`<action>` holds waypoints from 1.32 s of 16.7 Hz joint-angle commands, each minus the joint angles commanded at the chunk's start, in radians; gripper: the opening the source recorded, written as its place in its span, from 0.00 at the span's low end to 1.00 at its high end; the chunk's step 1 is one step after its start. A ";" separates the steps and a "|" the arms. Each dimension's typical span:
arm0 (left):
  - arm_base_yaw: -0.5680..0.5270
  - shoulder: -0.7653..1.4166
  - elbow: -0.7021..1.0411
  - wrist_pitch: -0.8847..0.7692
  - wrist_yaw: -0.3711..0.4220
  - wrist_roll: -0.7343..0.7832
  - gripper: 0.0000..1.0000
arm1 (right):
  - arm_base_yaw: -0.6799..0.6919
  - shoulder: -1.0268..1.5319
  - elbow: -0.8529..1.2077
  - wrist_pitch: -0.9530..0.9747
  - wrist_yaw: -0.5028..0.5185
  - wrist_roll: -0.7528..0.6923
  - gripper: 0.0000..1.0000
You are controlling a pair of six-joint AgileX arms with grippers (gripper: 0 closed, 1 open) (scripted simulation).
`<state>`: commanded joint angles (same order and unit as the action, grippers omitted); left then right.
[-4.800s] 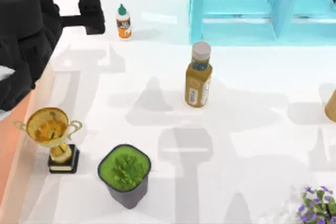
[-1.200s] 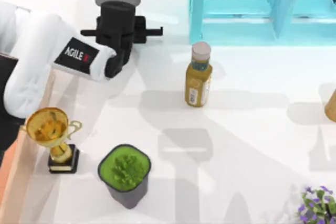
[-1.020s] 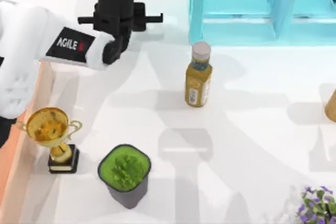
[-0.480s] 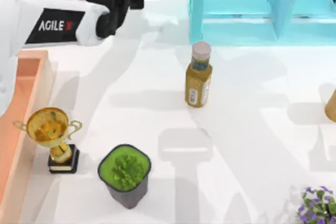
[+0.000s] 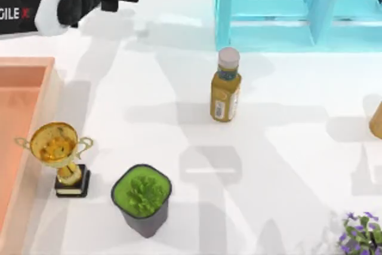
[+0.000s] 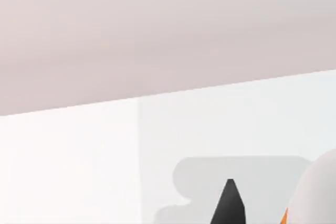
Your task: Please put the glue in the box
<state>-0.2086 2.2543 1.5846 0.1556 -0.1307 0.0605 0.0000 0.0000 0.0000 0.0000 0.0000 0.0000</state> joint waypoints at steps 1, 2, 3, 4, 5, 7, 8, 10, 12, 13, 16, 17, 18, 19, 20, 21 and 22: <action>0.057 -0.022 -0.011 -0.037 0.056 0.067 0.00 | 0.000 0.000 0.000 0.000 0.000 0.000 1.00; 0.122 -0.047 -0.025 -0.076 0.118 0.144 0.00 | 0.000 0.000 0.000 0.000 0.000 0.000 1.00; 0.189 -0.073 -0.041 -0.115 0.181 0.228 0.00 | 0.000 0.000 0.000 0.000 0.000 0.000 1.00; 0.255 -0.101 -0.059 -0.153 0.244 0.316 0.00 | 0.000 0.000 0.000 0.000 0.000 0.000 1.00; 0.317 -0.128 -0.078 -0.191 0.303 0.404 0.00 | 0.000 0.000 0.000 0.000 0.000 0.000 1.00; 0.420 -0.176 -0.111 -0.263 0.404 0.560 0.00 | 0.000 0.000 0.000 0.000 0.000 0.000 1.00; 0.463 -0.197 -0.124 -0.299 0.448 0.629 0.00 | 0.000 0.000 0.000 0.000 0.000 0.000 1.00; 0.535 -0.229 -0.149 -0.371 0.529 0.746 0.00 | 0.000 0.000 0.000 0.000 0.000 0.000 1.00; 0.607 -0.258 -0.179 -0.444 0.615 0.862 0.00 | 0.000 0.000 0.000 0.000 0.000 0.000 1.00; 0.645 -0.270 -0.195 -0.486 0.657 0.927 0.00 | 0.000 0.000 0.000 0.000 0.000 0.000 1.00; 0.745 -0.293 -0.243 -0.612 0.779 1.110 0.00 | 0.000 0.000 0.000 0.000 0.000 0.000 1.00; 0.776 -0.300 -0.259 -0.646 0.816 1.164 0.00 | 0.000 0.000 0.000 0.000 0.000 0.000 1.00; 0.805 -0.308 -0.275 -0.681 0.852 1.217 0.00 | 0.000 0.000 0.000 0.000 0.000 0.000 1.00; 0.834 -0.316 -0.289 -0.718 0.886 1.270 0.00 | 0.000 0.000 0.000 0.000 0.000 0.000 1.00; 0.862 -0.322 -0.300 -0.759 0.920 1.325 0.00 | 0.000 0.000 0.000 0.000 0.000 0.000 1.00; 0.889 -0.325 -0.310 -0.809 0.956 1.382 0.00 | 0.000 0.000 0.000 0.000 0.000 0.000 1.00; 0.918 -0.328 -0.321 -0.863 0.992 1.440 0.00 | 0.000 0.000 0.000 0.000 0.000 0.000 1.00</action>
<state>0.7090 1.9266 1.2638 -0.7073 0.8613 1.5007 0.0000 0.0000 0.0000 0.0000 0.0000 0.0000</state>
